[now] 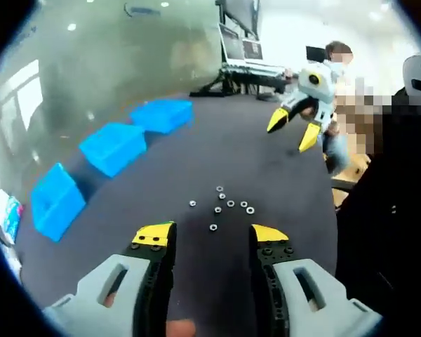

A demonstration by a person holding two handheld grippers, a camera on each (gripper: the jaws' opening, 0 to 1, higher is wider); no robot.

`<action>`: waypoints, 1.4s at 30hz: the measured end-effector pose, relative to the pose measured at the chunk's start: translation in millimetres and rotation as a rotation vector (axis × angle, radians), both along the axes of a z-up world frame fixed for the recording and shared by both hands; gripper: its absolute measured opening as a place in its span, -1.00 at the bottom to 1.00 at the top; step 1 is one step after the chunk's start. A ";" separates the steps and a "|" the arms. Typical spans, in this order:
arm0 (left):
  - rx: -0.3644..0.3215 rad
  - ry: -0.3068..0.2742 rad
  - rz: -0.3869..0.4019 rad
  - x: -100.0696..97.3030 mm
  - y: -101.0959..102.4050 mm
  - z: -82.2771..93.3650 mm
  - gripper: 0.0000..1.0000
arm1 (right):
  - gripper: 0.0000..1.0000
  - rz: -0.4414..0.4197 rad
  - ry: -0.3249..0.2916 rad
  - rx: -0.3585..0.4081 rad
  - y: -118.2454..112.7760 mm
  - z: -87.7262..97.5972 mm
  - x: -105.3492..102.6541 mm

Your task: Sort the screws, nuts, and washers into the corresponding bins

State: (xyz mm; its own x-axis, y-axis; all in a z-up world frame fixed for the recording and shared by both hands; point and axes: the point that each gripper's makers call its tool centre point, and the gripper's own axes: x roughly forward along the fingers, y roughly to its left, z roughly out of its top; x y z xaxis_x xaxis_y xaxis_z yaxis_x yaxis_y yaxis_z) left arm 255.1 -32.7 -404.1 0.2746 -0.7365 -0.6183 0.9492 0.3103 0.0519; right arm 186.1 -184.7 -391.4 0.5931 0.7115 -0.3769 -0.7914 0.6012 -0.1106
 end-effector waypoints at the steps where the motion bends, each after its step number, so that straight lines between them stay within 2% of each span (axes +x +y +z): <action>1: 0.009 0.001 -0.004 0.4 -2.7 -2.7 -0.20 | -0.30 0.000 0.000 0.001 0.1 0.1 -0.3; 5: 0.040 0.020 -0.023 1.4 -10.1 -12.2 -0.26 | -0.30 -0.001 0.001 0.002 -0.6 -0.6 -1.4; 9: 0.048 0.028 -0.023 5.0 -13.8 -14.8 -0.46 | -0.30 -0.005 0.003 0.006 -1.7 -1.4 -2.3; 13: 0.073 0.048 -0.029 6.1 -15.3 -23.9 -0.56 | -0.30 -0.007 0.006 0.011 -2.2 -2.0 -3.2; 18: 0.094 0.060 -0.024 8.2 -15.7 -33.9 -0.61 | -0.31 -0.007 0.010 0.018 -1.4 -3.0 -2.8; 25: 0.081 0.087 -0.026 8.0 -17.9 -33.6 -0.73 | -0.31 -0.004 0.015 0.020 0.2 -4.3 -3.2; 28: 0.075 0.099 -0.013 8.7 -16.8 -34.2 -0.89 | -0.31 -0.001 0.016 0.020 0.9 -4.6 -3.5; 37: 0.047 0.111 0.014 12.5 -16.7 -34.8 -0.94 | -0.32 -0.005 0.015 0.022 0.8 -4.9 -3.1; 42: -0.009 0.095 0.044 15.0 -16.1 -29.4 -0.95 | -0.32 -0.017 0.004 0.020 0.4 -3.4 -0.4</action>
